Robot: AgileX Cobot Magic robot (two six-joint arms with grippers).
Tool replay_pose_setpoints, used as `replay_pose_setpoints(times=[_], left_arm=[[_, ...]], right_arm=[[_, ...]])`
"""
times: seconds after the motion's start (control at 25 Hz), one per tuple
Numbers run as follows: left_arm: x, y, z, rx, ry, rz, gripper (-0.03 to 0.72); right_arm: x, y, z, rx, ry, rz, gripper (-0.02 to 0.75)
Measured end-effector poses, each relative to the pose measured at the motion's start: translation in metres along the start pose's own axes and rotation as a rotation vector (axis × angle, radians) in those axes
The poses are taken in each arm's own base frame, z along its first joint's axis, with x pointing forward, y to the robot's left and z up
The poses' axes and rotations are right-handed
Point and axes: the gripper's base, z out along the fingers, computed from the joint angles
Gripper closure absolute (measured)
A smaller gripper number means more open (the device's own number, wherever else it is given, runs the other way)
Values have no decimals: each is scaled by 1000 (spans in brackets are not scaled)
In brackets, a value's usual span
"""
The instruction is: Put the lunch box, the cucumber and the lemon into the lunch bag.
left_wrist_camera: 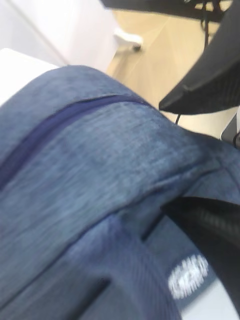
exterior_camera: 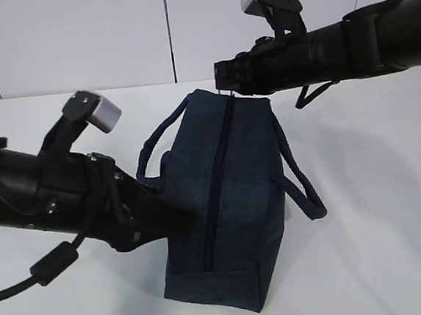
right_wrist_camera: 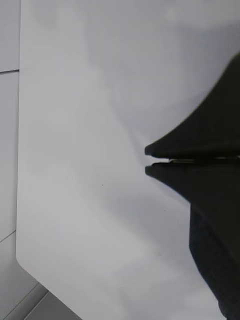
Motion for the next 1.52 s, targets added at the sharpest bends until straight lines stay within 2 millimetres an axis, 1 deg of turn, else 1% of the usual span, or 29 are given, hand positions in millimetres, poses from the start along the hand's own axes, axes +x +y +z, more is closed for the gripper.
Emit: replay_pose_setpoints(times=[0.2, 0.32, 0.4, 0.52, 0.6, 0.68, 0.8, 1.0, 1.08, 1.32, 1.52], left_arm=[[-9, -10, -25, -75, -26, -22, 319], [-19, -14, -34, -95, -32, -54, 319], [-32, -15, -38, -114, -39, -65, 319], [-61, -16, -46, -143, -56, -80, 319], [-78, -13, -45, -157, -33, -74, 319], [-92, -8, -40, -151, 12, -82, 319], [-108, 8, -26, -126, 94, -127, 319], [-124, 36, -4, -103, 201, -185, 319], [-130, 43, 3, -109, 229, -185, 319], [-135, 59, 21, -121, 281, -206, 319], [-130, 66, 31, -116, 308, -226, 324]], right_arm=[[0, 0, 0, -4, 0, 0, 738], [0, 1, 0, -6, 1, -3, 738], [0, 1, 0, -9, 2, -3, 738], [0, 2, 0, -20, 4, -6, 738], [0, 2, 0, -26, 5, -6, 738], [1, 3, 0, -28, 6, -8, 738], [1, 3, 0, -32, 6, -8, 738], [1, 4, 0, -46, 8, -9, 738], [0, 3, 0, -45, 7, -9, 738], [0, 4, 0, -49, 8, -9, 738], [0, 4, 0, -49, 8, -9, 738]])
